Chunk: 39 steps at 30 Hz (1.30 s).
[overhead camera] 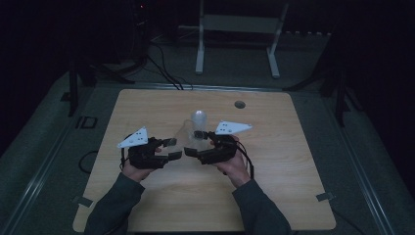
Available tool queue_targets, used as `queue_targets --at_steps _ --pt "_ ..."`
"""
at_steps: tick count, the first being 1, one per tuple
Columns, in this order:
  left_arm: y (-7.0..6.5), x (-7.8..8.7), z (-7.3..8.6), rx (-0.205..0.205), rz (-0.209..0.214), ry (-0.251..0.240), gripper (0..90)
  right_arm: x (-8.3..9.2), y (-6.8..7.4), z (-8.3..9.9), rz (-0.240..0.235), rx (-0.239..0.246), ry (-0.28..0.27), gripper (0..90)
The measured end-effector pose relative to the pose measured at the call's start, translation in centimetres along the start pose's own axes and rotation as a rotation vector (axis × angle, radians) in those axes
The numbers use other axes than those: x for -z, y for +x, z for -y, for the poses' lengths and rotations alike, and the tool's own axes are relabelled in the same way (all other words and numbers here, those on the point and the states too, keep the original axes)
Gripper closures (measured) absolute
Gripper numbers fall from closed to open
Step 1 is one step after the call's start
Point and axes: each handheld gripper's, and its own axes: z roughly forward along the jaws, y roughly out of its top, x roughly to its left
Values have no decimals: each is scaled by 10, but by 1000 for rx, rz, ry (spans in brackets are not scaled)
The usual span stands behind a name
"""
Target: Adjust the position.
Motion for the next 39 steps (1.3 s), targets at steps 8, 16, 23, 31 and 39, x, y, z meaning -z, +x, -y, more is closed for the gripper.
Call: queue_targets --at_steps 8,16,23,31,39 --pt "-1 -1 0 -2 16 -13 413 -4 -1 -2 -43 -35 -32 211" --pt "-2 -2 0 -2 29 -17 413 -8 1 -3 -51 -42 -57 242" --pt "-2 -2 0 0 34 -18 412 -8 1 -4 -63 -50 -77 276" --pt "-2 -2 0 -5 35 -12 411 -8 1 -4 -59 -43 -78 307" --pt "-2 -2 -1 -8 18 13 363 -8 2 -4 -50 -33 -75 317"
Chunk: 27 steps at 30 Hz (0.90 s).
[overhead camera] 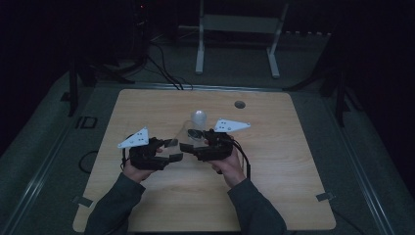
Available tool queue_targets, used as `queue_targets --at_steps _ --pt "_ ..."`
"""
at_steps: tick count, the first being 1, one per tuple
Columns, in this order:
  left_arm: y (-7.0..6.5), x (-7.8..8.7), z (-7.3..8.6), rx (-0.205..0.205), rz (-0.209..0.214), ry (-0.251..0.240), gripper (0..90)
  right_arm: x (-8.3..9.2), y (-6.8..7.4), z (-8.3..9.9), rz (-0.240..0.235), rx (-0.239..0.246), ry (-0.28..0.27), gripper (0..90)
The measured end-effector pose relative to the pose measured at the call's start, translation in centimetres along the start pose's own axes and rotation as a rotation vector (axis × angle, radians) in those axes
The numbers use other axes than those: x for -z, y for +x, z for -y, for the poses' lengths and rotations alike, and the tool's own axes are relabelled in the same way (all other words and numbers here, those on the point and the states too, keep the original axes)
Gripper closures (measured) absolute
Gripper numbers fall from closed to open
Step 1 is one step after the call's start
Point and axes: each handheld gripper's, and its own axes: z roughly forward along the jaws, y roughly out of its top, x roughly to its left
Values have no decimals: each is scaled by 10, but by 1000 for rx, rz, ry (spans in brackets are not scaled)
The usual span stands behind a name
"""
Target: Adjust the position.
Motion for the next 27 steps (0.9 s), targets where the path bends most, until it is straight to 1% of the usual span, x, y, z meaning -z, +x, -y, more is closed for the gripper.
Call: queue_targets --at_steps 1,6,13,16,18,20,22,24,27 --pt "0 0 0 0 -6 6 328 0 1 0 12 13 5 317" --pt "-1 1 -2 -16 -45 28 291 2 1 -1 22 21 9 318" --pt "-6 -1 -4 -51 -89 75 274 2 3 -1 47 41 30 318" --pt "-7 -2 -6 -68 -115 91 266 1 3 -1 64 50 46 318" --pt "-9 -2 -7 -77 -134 98 263 1 3 -1 73 55 52 318" --pt "-10 -3 -8 -93 -160 115 259 1 4 -1 89 63 62 318" --pt "-12 -4 -8 -103 -178 127 257 1 4 -2 106 71 75 320" --pt "-14 -5 -9 -119 -207 135 257 0 5 -2 124 78 89 320" --pt "-17 -6 -11 -154 -250 150 258 0 6 -3 147 85 103 320"
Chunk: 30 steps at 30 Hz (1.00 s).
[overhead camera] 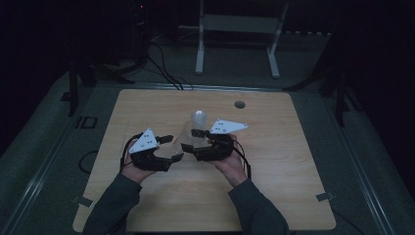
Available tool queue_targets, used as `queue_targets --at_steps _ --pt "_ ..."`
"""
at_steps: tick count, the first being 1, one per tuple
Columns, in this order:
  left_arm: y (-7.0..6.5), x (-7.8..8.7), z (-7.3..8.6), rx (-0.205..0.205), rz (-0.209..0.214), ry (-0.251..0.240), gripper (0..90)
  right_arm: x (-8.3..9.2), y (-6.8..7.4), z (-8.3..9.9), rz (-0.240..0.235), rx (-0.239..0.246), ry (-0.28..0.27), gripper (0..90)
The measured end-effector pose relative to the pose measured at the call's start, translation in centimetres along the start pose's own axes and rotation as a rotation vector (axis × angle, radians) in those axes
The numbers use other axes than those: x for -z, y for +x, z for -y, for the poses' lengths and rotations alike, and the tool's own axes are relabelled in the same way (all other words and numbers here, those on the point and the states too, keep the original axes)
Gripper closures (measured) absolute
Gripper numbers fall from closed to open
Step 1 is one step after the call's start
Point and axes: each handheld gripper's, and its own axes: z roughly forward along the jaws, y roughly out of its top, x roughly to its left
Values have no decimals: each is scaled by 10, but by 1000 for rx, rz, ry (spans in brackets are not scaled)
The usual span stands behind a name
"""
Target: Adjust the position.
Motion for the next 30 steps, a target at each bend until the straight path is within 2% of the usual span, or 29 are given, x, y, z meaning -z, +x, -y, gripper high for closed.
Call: queue_targets --at_steps 7,13,21,26,30 --pt "-7 -4 -4 -46 -52 39 258 0 -2 -1 16 -2 14 322" --pt "-11 -9 -4 -66 -60 70 262 -2 1 -2 23 14 45 322" --pt "-14 -13 -5 -91 -70 103 318 -6 3 -1 32 32 86 321" --pt "-16 -17 -4 -95 -68 127 334 -8 5 -2 33 44 99 321" --pt "-16 -18 -4 -87 -66 135 391 -9 5 -2 33 48 104 320"
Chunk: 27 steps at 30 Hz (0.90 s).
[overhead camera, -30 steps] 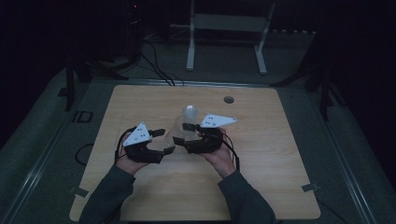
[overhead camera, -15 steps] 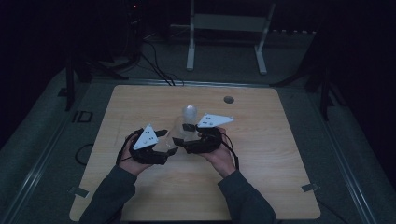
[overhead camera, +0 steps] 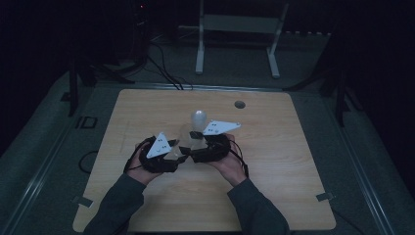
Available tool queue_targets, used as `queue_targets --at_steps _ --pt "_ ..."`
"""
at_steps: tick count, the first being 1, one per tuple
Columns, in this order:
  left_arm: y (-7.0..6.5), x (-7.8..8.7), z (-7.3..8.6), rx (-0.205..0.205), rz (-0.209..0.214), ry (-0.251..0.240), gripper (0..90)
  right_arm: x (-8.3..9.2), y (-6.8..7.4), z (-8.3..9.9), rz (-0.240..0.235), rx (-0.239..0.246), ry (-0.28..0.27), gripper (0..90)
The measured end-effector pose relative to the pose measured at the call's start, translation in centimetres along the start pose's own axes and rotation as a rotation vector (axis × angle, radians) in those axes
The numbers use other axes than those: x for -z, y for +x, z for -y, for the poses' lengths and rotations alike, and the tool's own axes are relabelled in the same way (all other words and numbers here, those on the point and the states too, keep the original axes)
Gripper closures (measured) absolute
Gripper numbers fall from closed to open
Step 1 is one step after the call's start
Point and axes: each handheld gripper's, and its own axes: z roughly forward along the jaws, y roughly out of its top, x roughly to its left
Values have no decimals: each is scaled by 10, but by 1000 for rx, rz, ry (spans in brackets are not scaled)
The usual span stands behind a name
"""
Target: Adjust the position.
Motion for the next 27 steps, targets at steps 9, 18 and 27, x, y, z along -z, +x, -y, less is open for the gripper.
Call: queue_targets --at_steps 9,18,27 --pt "2 -1 1 32 28 -21 410 1 -1 1 -10 -7 -15 262" --pt "3 -1 2 74 51 -50 412 5 -2 2 -54 -27 -77 206" --pt "4 -1 1 109 72 -87 413 10 -5 1 -87 -56 -153 202"
